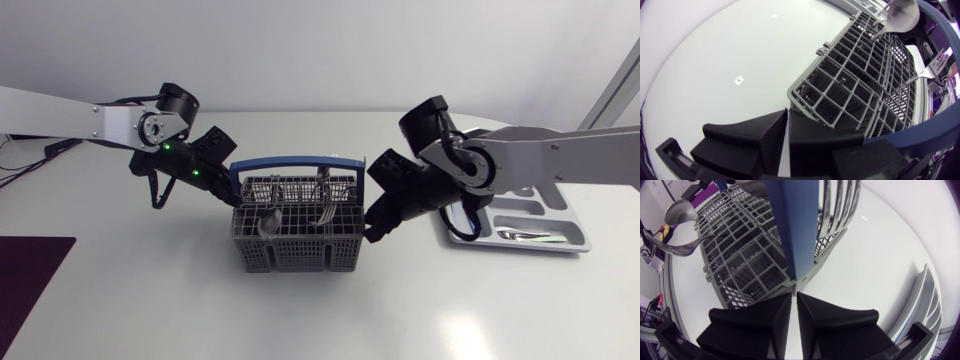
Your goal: Unload the cutlery basket into the drawer organizer.
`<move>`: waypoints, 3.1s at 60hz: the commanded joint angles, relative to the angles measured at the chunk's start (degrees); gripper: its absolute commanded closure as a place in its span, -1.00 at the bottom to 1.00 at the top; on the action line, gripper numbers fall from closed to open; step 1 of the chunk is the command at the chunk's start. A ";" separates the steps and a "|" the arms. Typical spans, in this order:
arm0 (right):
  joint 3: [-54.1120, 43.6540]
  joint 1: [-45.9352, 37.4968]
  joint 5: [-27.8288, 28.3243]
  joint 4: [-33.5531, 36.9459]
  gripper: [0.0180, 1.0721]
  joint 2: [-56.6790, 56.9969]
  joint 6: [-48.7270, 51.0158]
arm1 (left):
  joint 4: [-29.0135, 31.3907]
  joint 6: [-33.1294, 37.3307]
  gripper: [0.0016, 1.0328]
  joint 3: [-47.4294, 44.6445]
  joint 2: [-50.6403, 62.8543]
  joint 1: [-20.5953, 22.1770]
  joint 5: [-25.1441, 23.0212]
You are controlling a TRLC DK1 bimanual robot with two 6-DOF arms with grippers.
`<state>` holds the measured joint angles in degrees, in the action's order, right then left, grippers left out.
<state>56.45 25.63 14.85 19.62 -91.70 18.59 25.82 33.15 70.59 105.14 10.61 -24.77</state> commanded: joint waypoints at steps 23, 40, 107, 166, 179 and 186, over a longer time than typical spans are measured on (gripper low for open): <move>-2.39 -3.04 0.53 -2.04 0.41 6.53 -0.57 | -0.07 0.78 0.36 -8.27 -14.70 -5.60 -0.63; -7.49 -3.74 0.62 1.57 -0.70 17.87 1.89 | 5.03 4.73 -0.26 -15.48 -32.98 -6.39 0.87; -11.36 5.22 1.58 2.62 -0.77 23.23 0.75 | -15.19 15.98 -0.72 -35.08 -36.15 10.13 0.43; -12.68 6.80 1.14 1.83 -0.77 22.79 -0.13 | -24.77 15.28 0.55 -37.36 -31.14 14.35 0.60; -12.59 6.98 1.14 1.74 -0.77 22.79 -0.13 | -24.95 15.02 0.55 -37.54 -32.19 13.82 0.60; -12.59 7.33 1.14 1.74 -0.77 22.71 -0.22 | -25.12 14.14 0.55 -38.07 -34.04 13.73 0.52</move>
<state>44.56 32.25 16.25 22.02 -68.40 19.49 1.32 47.99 34.35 72.49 24.51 -23.73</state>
